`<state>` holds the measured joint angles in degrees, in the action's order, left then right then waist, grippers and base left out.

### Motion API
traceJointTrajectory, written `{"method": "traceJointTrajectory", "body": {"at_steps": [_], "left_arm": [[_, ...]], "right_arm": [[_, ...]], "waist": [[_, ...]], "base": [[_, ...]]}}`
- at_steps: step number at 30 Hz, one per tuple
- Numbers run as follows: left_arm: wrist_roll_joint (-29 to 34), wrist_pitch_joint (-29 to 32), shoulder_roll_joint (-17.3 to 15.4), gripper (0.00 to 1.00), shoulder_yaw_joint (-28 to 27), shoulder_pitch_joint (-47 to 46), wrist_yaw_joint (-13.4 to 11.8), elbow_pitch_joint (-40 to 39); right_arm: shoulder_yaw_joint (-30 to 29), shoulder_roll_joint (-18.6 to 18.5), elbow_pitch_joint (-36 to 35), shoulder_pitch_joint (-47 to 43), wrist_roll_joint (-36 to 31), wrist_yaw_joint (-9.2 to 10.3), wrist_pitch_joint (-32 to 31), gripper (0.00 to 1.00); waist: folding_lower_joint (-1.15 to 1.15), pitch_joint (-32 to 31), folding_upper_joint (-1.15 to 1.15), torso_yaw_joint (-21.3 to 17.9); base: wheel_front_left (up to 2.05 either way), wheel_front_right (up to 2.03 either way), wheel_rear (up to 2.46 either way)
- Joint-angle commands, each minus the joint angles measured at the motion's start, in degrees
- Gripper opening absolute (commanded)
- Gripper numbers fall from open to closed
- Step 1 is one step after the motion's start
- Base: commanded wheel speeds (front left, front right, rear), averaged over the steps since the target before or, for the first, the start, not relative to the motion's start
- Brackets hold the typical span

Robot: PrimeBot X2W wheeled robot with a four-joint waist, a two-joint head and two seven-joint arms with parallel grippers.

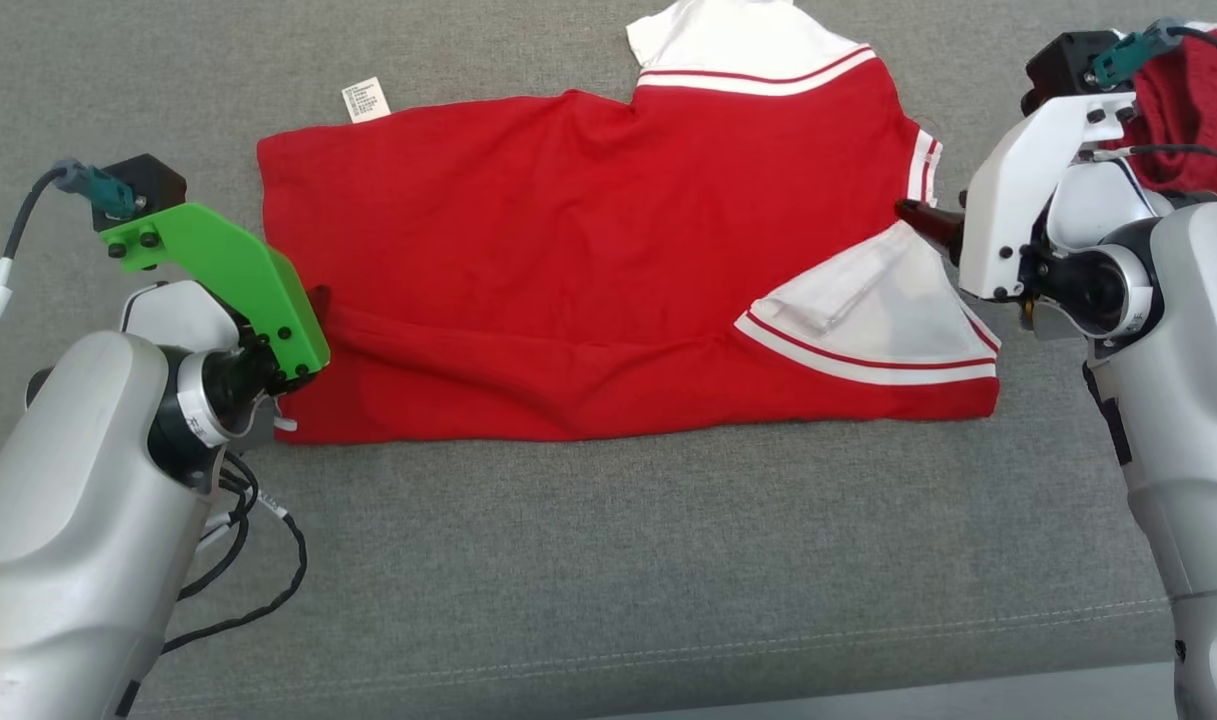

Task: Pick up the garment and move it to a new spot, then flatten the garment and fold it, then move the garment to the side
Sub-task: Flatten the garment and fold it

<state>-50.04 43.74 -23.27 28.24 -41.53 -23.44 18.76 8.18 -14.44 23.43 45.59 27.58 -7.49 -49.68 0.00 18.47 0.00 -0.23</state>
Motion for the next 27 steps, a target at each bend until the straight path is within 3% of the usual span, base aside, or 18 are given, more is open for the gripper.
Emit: {"method": "traceJointTrajectory", "body": {"at_steps": [1,6,13,19,27], "left_arm": [[0.1,-0.4,0.1,1.00,-0.1,-1.0,0.3,0.1],[-1.0,-2.9,0.6,1.00,-1.6,-1.1,1.3,0.1],[-1.8,-9.0,0.4,1.00,-4.1,0.6,4.8,-1.2],[-0.9,-16.6,0.0,1.00,-5.4,4.2,7.8,-3.2],[0.7,-26.3,0.0,1.00,-6.2,12.9,9.4,-7.0]], "right_arm": [[-0.3,0.1,0.7,0.7,-0.2,0.00,0.8,1.00],[-2.0,0.8,3.1,2.2,-0.2,0.00,4.4,1.00],[-4.6,1.0,3.3,3.0,1.5,0.00,9.2,1.00],[-5.0,-0.1,-0.3,-0.1,3.4,0.00,14.4,1.00],[-7.0,-0.9,-8.3,-9.1,4.7,0.00,21.2,1.00]], "waist": [[0.00,-0.1,0.00,0.2],[0.00,-0.6,0.00,0.6],[0.00,-2.2,0.00,0.7],[0.00,-4.4,0.00,0.6],[0.00,-6.6,0.00,0.7]], "base": [[0.00,0.00,0.00],[0.00,0.00,0.00],[0.00,0.00,0.00],[0.00,0.00,0.00],[0.00,0.00,0.00]]}}
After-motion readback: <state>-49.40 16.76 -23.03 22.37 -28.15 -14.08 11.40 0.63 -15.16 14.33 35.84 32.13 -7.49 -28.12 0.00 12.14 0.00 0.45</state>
